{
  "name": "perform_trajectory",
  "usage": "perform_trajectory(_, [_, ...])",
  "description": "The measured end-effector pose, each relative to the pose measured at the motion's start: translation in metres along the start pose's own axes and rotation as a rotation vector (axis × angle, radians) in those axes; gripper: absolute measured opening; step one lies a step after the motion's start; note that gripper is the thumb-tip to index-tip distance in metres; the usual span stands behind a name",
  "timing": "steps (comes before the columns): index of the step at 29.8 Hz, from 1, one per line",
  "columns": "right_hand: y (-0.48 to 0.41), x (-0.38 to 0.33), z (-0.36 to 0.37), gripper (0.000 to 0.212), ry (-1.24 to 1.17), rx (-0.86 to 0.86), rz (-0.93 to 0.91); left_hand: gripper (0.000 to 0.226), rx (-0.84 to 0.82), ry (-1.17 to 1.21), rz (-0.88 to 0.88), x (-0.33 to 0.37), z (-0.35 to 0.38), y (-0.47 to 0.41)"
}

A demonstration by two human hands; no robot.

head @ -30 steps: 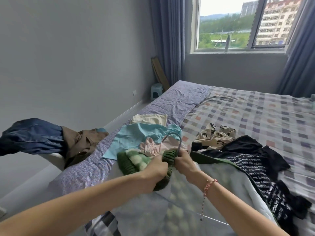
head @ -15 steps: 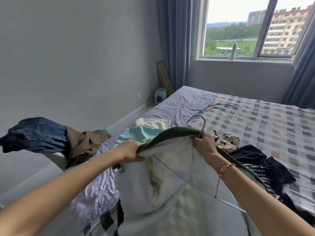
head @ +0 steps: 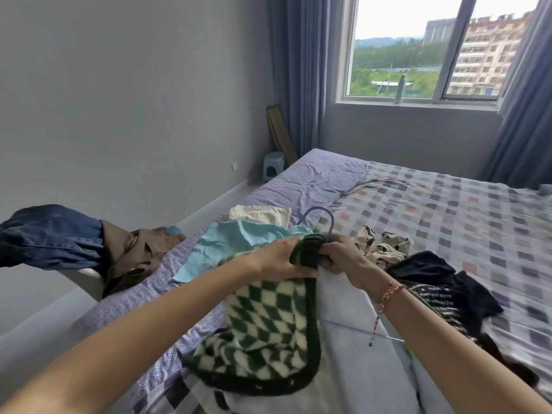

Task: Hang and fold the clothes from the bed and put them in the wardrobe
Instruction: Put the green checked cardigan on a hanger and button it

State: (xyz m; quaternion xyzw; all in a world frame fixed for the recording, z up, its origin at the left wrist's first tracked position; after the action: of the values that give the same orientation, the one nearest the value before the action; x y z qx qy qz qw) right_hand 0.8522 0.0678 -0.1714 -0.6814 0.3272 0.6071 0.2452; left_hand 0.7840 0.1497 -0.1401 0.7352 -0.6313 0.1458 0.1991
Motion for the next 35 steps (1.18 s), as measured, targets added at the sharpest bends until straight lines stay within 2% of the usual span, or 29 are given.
perform_trajectory(2, [0.008, -0.003, 0.004, 0.021, -0.053, -0.072, -0.018, 0.045, 0.002, -0.047, 0.043, 0.008, 0.013, -0.013])
perform_trajectory(4, [0.014, -0.002, -0.012, 0.028, -0.208, -0.125, -0.023, 0.036, 0.042, -0.008, 0.108, 0.009, 0.016, -0.021])
perform_trajectory(6, [0.012, 0.009, -0.058, 0.038, -0.272, -0.014, -0.001, 0.034, 0.071, 0.024, 0.141, -0.002, 0.012, -0.020])
perform_trajectory(8, [0.014, 0.034, -0.110, 0.044, -0.091, 0.140, 0.046, 0.051, 0.130, 0.035, 0.168, -0.019, 0.002, -0.010])
perform_trajectory(9, [0.018, 0.051, -0.125, 0.048, 0.065, 0.129, 0.083, 0.063, 0.151, 0.043, 0.185, -0.028, -0.003, -0.005])
perform_trajectory(12, [0.035, 0.118, -0.129, 0.059, 0.456, -0.078, 0.251, 0.088, 0.162, 0.001, 0.164, -0.054, -0.012, 0.000])
perform_trajectory(13, [0.036, 0.137, -0.129, 0.055, 0.565, -0.105, 0.270, 0.091, 0.155, -0.010, 0.169, -0.058, -0.014, -0.001])
perform_trajectory(15, [0.034, 0.154, -0.128, 0.018, 0.841, -0.092, 0.253, 0.091, 0.147, -0.019, 0.179, -0.058, -0.015, 0.000])
perform_trajectory(16, [0.031, 0.157, -0.132, 0.013, 0.907, -0.031, 0.232, 0.087, 0.147, -0.016, 0.168, -0.056, -0.015, 0.000])
perform_trajectory(17, [0.029, 0.156, -0.135, 0.020, 0.922, 0.040, 0.210, 0.079, 0.153, -0.020, 0.155, -0.055, -0.014, 0.000])
perform_trajectory(19, [0.028, 0.145, -0.142, 0.017, 0.852, 0.161, 0.184, 0.066, 0.154, -0.045, 0.089, -0.058, -0.014, 0.000])
perform_trajectory(21, [0.028, 0.123, -0.154, 0.015, 0.740, 0.302, 0.138, 0.066, 0.172, -0.071, -0.002, -0.069, -0.013, -0.002])
perform_trajectory(24, [0.025, 0.076, -0.158, 0.016, 0.510, 0.426, 0.023, 0.047, 0.192, -0.109, -0.256, -0.096, -0.007, -0.012])
perform_trajectory(26, [0.028, 0.040, -0.137, 0.014, 0.369, 0.407, -0.052, 0.039, 0.199, -0.106, -0.386, -0.105, -0.002, -0.016])
perform_trajectory(28, [0.034, 0.009, -0.115, 0.022, 0.233, 0.401, -0.120, 0.037, 0.208, -0.121, -0.424, -0.096, 0.004, -0.023])
perform_trajectory(32, [0.046, -0.053, -0.071, 0.023, -0.018, 0.401, -0.264, 0.031, 0.169, -0.117, -0.369, -0.057, 0.024, -0.034])
perform_trajectory(34, [0.057, -0.083, -0.045, 0.022, 0.059, 0.316, -0.363, 0.030, 0.216, -0.055, -0.322, -0.037, 0.015, -0.036])
perform_trajectory(35, [0.063, -0.092, -0.026, 0.022, 0.184, 0.176, -0.393, 0.028, 0.267, -0.006, -0.298, -0.027, -0.001, -0.033])
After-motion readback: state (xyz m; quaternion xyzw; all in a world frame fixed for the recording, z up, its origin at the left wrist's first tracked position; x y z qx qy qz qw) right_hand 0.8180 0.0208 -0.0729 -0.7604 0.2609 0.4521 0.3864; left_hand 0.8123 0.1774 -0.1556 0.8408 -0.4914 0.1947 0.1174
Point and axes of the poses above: each hand's wrist, its own y-axis away from the middle knuckle, its own z-axis out of the palm, x = y × z, the point moved 9 cm from there along -y, towards the middle knuckle, and after that the axes turned 7 degrees about -z, right-handed, at the moved point
